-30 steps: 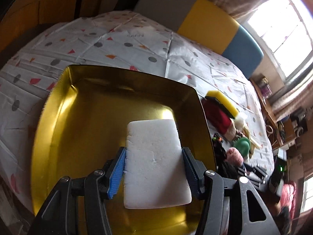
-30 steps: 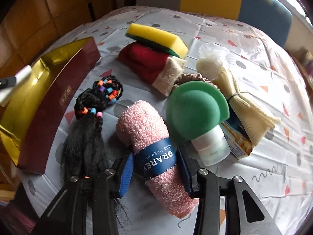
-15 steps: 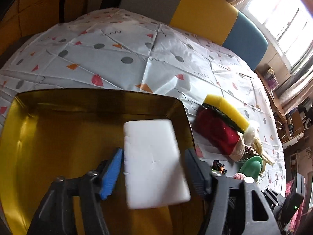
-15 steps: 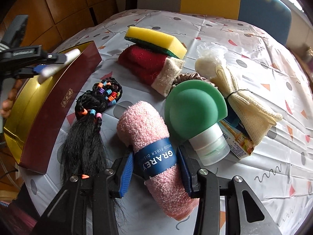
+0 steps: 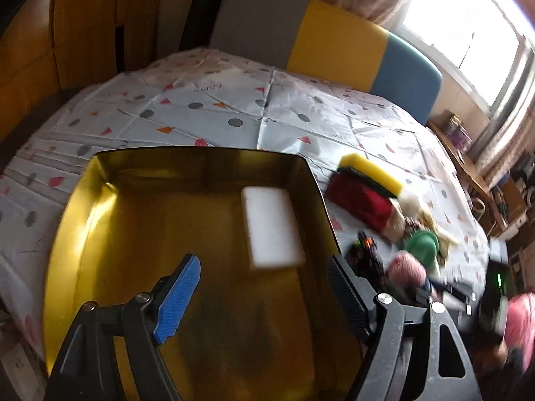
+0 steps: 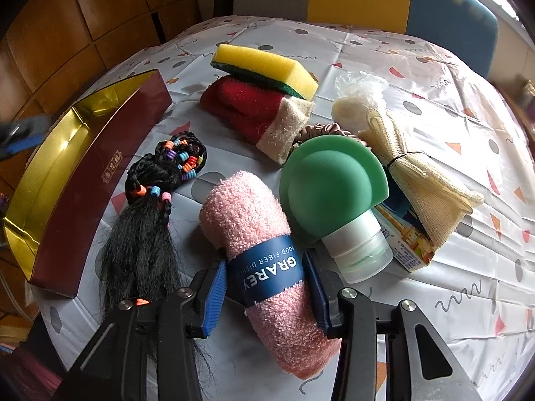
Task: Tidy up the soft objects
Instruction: 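Drop the white sponge into the tray with the left tool while the right tool nears the towel, then grasp the pink rolled towel with the right tool and drop it in the tray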
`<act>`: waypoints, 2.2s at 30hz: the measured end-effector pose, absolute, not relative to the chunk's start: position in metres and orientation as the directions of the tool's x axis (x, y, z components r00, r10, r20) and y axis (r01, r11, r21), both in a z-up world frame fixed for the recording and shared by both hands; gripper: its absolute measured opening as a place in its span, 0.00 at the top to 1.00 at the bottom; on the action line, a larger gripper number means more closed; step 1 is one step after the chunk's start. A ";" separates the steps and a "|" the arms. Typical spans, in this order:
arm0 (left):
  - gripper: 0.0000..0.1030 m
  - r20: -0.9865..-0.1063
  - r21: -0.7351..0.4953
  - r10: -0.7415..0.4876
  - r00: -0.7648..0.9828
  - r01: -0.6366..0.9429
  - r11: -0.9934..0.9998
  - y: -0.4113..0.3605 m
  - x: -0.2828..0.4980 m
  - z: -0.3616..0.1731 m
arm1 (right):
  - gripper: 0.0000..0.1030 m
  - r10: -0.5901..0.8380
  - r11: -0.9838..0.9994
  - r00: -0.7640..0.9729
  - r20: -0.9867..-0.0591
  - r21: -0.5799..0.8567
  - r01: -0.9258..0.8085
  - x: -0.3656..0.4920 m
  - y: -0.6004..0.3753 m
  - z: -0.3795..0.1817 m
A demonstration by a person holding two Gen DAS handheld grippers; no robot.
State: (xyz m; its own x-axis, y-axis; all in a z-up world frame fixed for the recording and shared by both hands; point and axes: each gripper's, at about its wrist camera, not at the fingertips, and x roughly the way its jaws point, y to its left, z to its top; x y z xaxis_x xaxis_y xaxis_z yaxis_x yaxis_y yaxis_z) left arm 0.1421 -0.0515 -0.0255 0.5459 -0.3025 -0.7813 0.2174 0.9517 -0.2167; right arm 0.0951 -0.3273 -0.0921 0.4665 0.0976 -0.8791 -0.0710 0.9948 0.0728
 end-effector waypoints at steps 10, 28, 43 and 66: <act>0.23 -0.784 -0.174 -0.286 0.552 0.247 0.953 -0.030 0.081 -0.026 | 0.61 0.061 0.998 0.464 -0.884 0.065 -0.007 0.090 -0.330 -0.085; 0.23 -0.749 -0.186 -0.249 0.614 0.167 0.968 0.015 0.061 -0.018 | 0.61 0.175 0.980 0.607 -0.775 0.199 -0.028 0.075 -0.256 0.009; 0.23 -0.735 -0.213 -0.206 0.647 0.068 0.975 0.062 0.060 -0.017 | 0.60 0.304 0.947 0.488 -0.818 0.314 -0.065 0.132 -0.123 -0.034; 0.23 -0.722 -0.137 -0.203 0.661 0.151 0.979 0.031 0.051 -0.007 | 0.37 0.167 0.986 0.639 -0.751 0.146 -0.087 0.097 -0.155 -0.005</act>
